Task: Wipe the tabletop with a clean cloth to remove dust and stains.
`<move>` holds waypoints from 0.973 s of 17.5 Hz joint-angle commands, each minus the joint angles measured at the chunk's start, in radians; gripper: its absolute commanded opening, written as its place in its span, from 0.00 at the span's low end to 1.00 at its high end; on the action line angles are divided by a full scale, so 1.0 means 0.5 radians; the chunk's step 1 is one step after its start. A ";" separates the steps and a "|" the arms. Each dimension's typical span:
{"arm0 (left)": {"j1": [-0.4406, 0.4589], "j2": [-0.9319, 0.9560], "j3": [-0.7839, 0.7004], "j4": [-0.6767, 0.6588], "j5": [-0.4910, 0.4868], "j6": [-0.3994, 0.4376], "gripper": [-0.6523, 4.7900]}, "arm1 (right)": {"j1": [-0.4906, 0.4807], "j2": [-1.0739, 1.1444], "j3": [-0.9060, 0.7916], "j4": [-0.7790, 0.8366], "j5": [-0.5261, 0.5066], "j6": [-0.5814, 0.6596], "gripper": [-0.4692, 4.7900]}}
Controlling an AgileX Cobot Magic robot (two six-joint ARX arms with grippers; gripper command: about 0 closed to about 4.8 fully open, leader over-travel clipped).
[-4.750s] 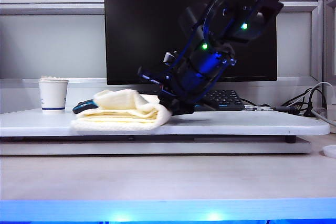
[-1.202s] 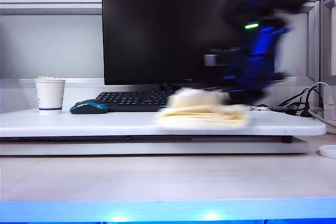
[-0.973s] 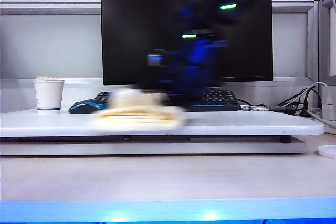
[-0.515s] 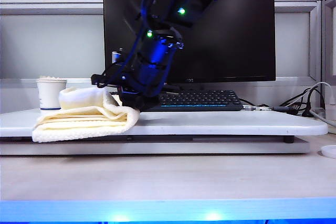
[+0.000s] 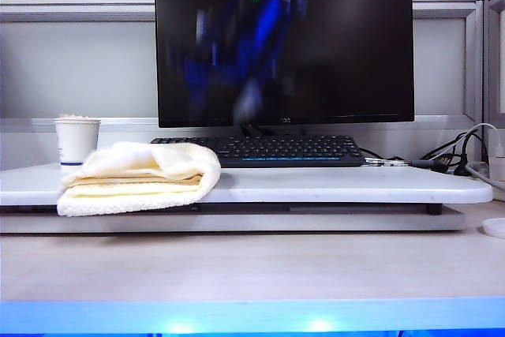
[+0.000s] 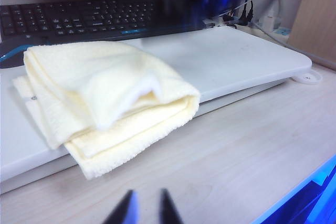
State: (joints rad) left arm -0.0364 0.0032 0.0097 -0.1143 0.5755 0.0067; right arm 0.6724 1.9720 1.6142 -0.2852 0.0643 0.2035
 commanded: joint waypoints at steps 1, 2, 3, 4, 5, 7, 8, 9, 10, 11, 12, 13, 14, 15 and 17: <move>0.001 0.001 -0.002 -0.006 0.005 0.003 0.22 | 0.004 -0.243 0.015 0.112 0.100 -0.114 0.77; 0.001 0.001 -0.002 -0.006 -0.033 0.005 0.22 | 0.001 -0.314 0.014 0.085 0.146 -0.157 0.77; 0.001 0.001 -0.002 -0.007 -0.095 0.008 0.22 | -0.005 -0.382 0.013 0.040 0.192 -0.189 0.77; 0.001 0.001 -0.003 -0.008 -0.199 0.008 0.22 | -0.017 -0.443 0.013 -0.010 0.190 -0.199 0.77; 0.001 0.001 -0.003 -0.008 -0.290 0.008 0.22 | -0.024 -0.497 0.008 -0.051 0.190 -0.200 0.77; 0.001 0.001 -0.002 -0.008 -0.450 0.008 0.22 | -0.070 -0.649 -0.055 -0.066 0.200 -0.207 0.76; 0.001 0.001 -0.002 -0.008 -0.506 0.007 0.22 | -0.095 -0.727 -0.101 -0.066 0.235 -0.207 0.75; 0.001 0.001 -0.003 -0.009 -0.517 0.008 0.22 | -0.131 -0.839 -0.177 -0.063 0.256 -0.210 0.75; 0.001 0.001 -0.003 -0.009 -0.528 0.008 0.22 | -0.165 -0.980 -0.290 -0.047 0.289 -0.211 0.75; 0.001 0.001 -0.003 -0.008 -0.530 0.008 0.22 | -0.202 -1.078 -0.369 -0.050 0.307 -0.217 0.75; 0.001 0.001 -0.003 -0.009 -0.533 0.008 0.22 | -0.266 -1.227 -0.504 -0.040 0.323 -0.219 0.72; 0.002 0.001 -0.003 -0.009 -0.578 0.007 0.22 | -0.326 -1.362 -0.635 -0.032 0.325 -0.219 0.70; 0.002 0.001 -0.003 -0.010 -0.585 0.008 0.22 | -0.372 -1.484 -0.753 -0.035 0.327 -0.218 0.70; 0.002 0.001 -0.003 -0.011 -0.636 0.008 0.22 | -0.419 -1.623 -0.883 -0.042 0.333 -0.217 0.70; 0.002 0.001 -0.002 -0.033 -0.732 0.008 0.22 | -0.491 -1.861 -1.107 -0.058 0.362 -0.217 0.66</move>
State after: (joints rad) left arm -0.0364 0.0032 0.0086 -0.1257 0.2401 0.0074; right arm 0.4389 1.0843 1.0969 -0.3199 0.2340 0.0963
